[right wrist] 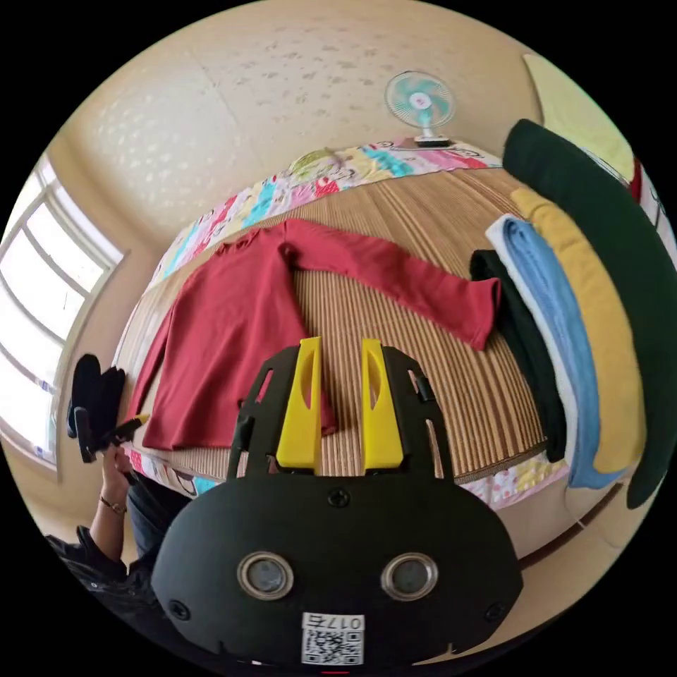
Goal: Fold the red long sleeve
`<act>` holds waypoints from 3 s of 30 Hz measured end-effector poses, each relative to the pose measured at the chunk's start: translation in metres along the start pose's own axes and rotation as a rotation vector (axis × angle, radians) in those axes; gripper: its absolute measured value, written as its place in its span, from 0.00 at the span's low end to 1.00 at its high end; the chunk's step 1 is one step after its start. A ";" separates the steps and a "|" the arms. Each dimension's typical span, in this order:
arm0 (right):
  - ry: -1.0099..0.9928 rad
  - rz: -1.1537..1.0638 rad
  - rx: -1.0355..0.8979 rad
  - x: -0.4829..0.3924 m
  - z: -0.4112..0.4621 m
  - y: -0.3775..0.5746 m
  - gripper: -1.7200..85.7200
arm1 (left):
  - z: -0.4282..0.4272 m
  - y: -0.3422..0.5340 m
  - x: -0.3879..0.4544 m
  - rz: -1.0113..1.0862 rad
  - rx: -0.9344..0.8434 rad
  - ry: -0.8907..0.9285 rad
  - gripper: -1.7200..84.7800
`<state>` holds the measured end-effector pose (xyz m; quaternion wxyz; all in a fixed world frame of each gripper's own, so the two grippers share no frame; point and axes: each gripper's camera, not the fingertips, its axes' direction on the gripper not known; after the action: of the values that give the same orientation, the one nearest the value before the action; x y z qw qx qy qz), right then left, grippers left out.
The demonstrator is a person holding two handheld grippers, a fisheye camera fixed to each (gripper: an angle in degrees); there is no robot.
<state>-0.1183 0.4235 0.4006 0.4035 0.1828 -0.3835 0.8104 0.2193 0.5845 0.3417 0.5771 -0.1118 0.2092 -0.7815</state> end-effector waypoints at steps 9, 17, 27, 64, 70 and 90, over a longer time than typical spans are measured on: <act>0.088 -0.098 -0.140 -0.045 0.047 0.075 0.06 | -0.047 -0.037 0.007 0.210 -0.186 -0.066 0.04; 0.005 -0.206 -0.324 -0.036 -0.037 0.211 0.05 | -0.110 0.024 -0.033 0.245 -0.521 -0.020 0.02; 0.032 -0.118 -0.290 -0.012 -0.052 0.238 0.04 | -0.178 0.054 -0.209 -0.563 0.144 0.417 0.17; -0.178 -0.620 -0.269 -0.369 0.129 0.288 0.02 | -0.235 0.115 -0.297 -0.242 0.888 0.011 0.05; -0.424 -0.501 -0.302 -0.248 0.079 0.283 0.03 | -0.167 -0.031 -0.167 0.168 0.762 0.153 0.06; -0.536 -0.115 -0.075 0.016 0.016 0.178 0.11 | 0.067 0.024 -0.140 0.175 0.284 0.170 0.14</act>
<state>-0.2695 0.3519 0.3360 0.3396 0.3972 -0.4953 0.6939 0.3106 0.6978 0.3992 0.6330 0.0558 0.1536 -0.7567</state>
